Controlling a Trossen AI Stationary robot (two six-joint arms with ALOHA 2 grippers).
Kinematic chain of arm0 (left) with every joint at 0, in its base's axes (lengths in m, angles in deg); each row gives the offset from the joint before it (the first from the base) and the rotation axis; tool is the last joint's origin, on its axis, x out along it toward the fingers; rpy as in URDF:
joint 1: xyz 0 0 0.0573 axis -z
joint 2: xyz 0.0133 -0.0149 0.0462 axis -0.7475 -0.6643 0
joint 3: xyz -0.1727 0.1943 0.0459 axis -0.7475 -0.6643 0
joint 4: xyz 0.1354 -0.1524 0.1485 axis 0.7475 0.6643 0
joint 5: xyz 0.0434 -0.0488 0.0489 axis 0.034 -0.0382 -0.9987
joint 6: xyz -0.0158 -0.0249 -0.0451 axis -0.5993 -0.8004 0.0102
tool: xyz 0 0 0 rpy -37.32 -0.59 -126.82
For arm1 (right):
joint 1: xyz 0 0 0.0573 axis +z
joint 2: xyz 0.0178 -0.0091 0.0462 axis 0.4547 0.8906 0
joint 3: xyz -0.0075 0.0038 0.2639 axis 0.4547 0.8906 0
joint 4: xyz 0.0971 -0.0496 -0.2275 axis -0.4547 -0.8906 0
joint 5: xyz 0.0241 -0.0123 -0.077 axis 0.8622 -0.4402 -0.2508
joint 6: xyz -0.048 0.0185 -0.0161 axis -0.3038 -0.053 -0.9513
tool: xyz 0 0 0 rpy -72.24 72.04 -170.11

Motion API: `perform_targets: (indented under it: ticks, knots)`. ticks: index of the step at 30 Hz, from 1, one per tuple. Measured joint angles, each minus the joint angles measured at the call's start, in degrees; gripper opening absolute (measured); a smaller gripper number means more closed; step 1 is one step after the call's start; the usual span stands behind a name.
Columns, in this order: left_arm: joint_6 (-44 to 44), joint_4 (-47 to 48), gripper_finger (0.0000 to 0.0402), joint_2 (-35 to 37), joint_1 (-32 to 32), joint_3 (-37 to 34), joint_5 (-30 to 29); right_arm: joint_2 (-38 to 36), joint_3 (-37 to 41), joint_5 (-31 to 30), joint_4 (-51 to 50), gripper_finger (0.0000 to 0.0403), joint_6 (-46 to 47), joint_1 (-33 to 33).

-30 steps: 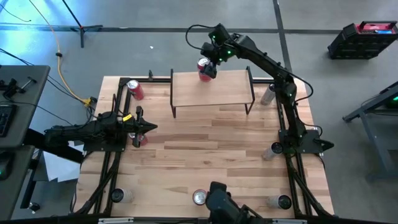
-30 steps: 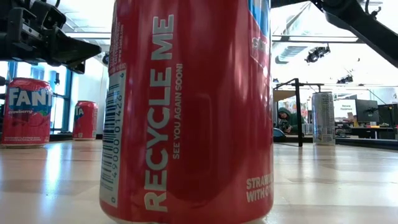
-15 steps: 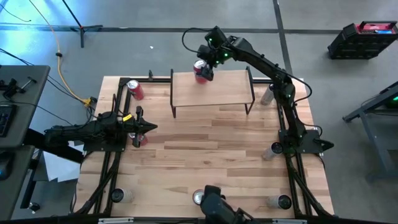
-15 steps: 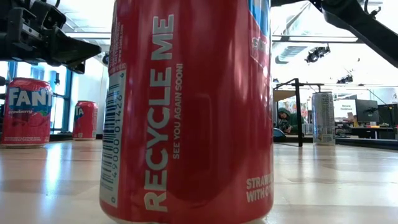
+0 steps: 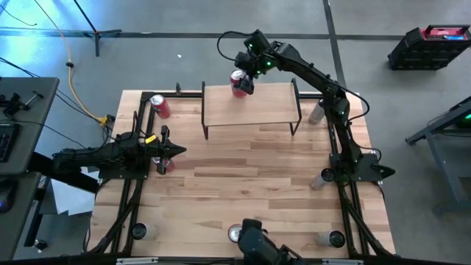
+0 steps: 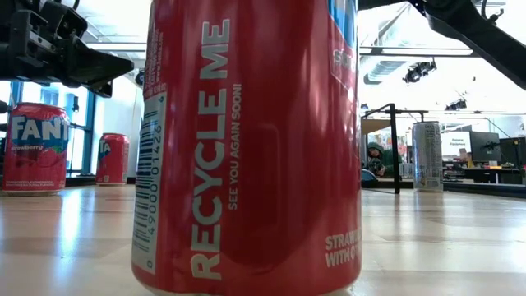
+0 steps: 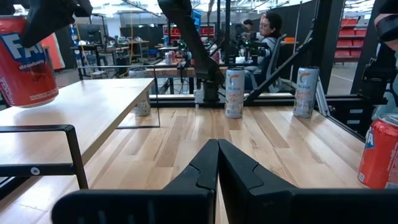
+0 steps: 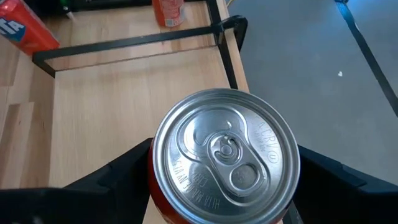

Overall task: Place canned beverage on shelf
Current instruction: Put the red soda can on the shelf, then put the red soda can on the shelf aligned with the other red soda can

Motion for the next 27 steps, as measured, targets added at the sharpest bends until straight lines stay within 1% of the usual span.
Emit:
perform_targets:
  ticks: [2, 7, 10, 19, 27]
  knots:
    - [0.0, 0.0, 0.0003, 0.0, 0.0, 0.0, 0.0, 0.0, 0.0, -0.1, -0.4, 0.0315, -0.1, 0.2]
    - [0.0, 0.0, 0.0003, 0.0, 0.0, 0.0, 0.0, -0.1, -0.1, -1.1, 0.6, 0.0373, 0.3, 0.7]
    - [0.0, 0.0, 0.0003, 0.0, 0.0, 0.0, 0.0, -0.1, -0.1, -1.6, 0.5, 0.0391, 1.2, 0.5]
    - [0.0, 0.0, 0.0003, 0.0, 0.0, 0.0, 0.0, -0.2, -0.1, -3.4, 0.3, 0.0396, 1.6, 0.6]
    - [0.0, 0.0, 0.0003, 0.0, 0.0, 0.0, 0.0, -0.6, -0.9, -3.6, 0.8, 0.0397, 3.6, 1.4]
